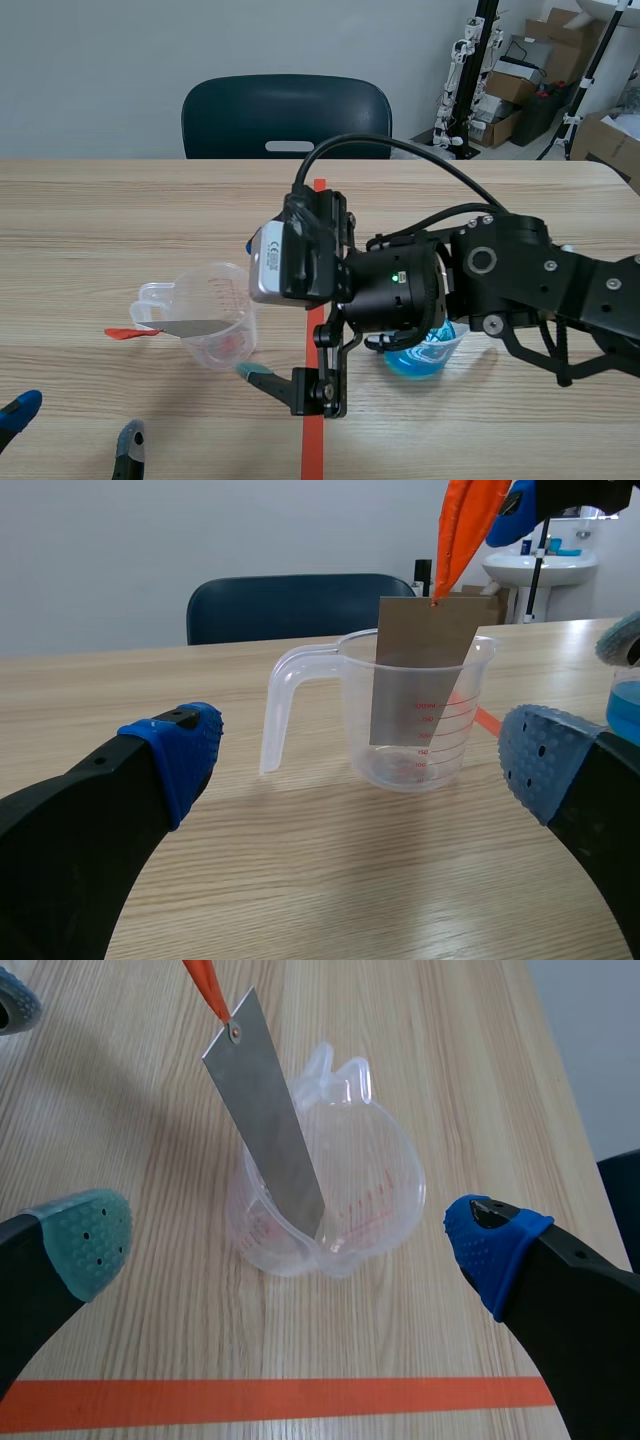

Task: Do the redox reaction experiment. lift the metal plate out of the left beaker

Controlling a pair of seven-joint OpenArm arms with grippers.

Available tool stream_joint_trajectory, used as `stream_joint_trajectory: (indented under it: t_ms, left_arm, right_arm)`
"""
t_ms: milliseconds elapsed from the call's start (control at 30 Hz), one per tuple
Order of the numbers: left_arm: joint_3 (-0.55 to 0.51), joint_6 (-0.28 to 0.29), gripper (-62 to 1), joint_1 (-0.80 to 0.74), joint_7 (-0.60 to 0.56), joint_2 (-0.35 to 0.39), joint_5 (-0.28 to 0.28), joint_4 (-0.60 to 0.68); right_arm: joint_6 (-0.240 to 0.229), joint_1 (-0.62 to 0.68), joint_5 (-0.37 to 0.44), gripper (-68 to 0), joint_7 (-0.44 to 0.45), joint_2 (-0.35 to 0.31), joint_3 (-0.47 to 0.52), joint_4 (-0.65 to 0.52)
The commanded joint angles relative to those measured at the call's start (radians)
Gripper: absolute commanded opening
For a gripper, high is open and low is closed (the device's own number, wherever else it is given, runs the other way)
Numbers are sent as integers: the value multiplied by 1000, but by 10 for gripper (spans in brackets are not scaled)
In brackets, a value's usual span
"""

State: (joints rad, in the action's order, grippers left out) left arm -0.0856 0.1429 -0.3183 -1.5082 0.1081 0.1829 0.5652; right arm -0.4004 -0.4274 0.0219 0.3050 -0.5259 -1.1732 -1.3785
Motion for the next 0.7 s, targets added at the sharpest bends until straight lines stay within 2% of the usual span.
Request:
stream_joint_trajectory:
  t_ms: [0, 200, 367, 467, 600, 667]
  left_arm:
    - [-2, 2, -27, 0, -46, 12, -6, 15]
    - [-2, 2, -27, 0, -46, 12, -6, 15]
    - [-2, 2, -27, 0, -46, 12, -6, 15]
    - [-2, 2, -27, 0, -46, 12, -6, 15]
    - [-2, 2, -26, 0, -46, 12, -6, 15]
    - [-2, 2, -27, 0, -46, 12, -6, 15]
  right_arm:
    - [10, -31, 4, 4, 11, 24, -12, 5]
    - [11, -61, 4, 4, 11, 102, -66, 81]
    - [10, -78, 4, -3, 13, 143, -92, 96]
    - [10, -85, 4, -74, 11, 161, -97, 96]
    - [10, -85, 4, -118, 1, 177, -97, 96]
    - [10, -85, 3, -161, -13, 182, -97, 96]
